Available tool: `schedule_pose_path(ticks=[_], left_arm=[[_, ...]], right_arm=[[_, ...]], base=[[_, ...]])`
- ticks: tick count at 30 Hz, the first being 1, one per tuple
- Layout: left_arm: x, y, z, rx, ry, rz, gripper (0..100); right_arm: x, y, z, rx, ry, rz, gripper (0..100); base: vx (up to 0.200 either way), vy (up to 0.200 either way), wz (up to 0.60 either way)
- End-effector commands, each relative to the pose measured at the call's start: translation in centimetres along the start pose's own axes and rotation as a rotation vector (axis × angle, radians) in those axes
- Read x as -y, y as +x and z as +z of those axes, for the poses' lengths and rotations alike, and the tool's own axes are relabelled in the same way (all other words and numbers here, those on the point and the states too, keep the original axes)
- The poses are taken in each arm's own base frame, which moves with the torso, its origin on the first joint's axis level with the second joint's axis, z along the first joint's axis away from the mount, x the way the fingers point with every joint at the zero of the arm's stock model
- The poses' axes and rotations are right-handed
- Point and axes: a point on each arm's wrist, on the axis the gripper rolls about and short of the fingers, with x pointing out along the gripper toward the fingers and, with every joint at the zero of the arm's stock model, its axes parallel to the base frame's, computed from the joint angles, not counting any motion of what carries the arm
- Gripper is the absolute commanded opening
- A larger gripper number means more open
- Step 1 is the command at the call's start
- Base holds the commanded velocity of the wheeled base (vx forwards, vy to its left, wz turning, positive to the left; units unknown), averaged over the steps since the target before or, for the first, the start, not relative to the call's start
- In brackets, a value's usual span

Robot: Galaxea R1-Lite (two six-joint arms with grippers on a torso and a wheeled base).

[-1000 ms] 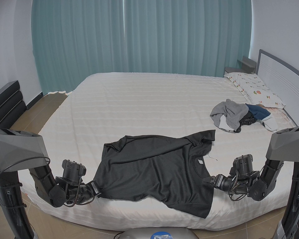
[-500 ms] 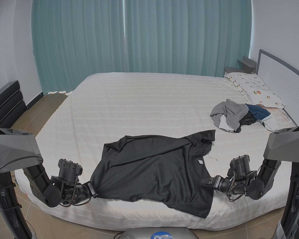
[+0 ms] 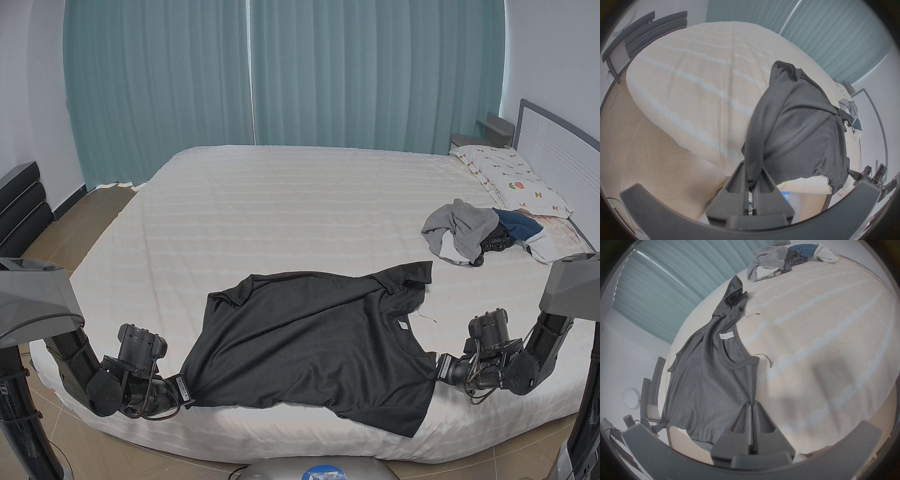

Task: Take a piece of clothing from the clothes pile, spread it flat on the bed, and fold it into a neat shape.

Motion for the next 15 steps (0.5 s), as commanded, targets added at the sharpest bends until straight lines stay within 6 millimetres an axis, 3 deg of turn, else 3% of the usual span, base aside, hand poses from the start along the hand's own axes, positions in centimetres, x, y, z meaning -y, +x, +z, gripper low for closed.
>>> schedule_pose_path(ticks=[1,11,15], left_arm=[[0.2,-0.9,-0.2,-0.018,0.022,0.006,0],[1.0,-2.1,-1.7,-0.101,0.097,0.028,0],[1.2,-1.8,-1.5,-0.094,0.094,0.022,0]], right_arm=[[0.2,-2.6,2.4,0.077,-0.018,0.007,0],[1.7,-3.7,4.1,0.135,-0.034,-0.028,0],[1.9,-3.2,3.3,0.065,-0.047,-0.059,0]], base=[[0.000,0.000,0.00],[0.000,0.000,0.00],[0.000,0.000,0.00]])
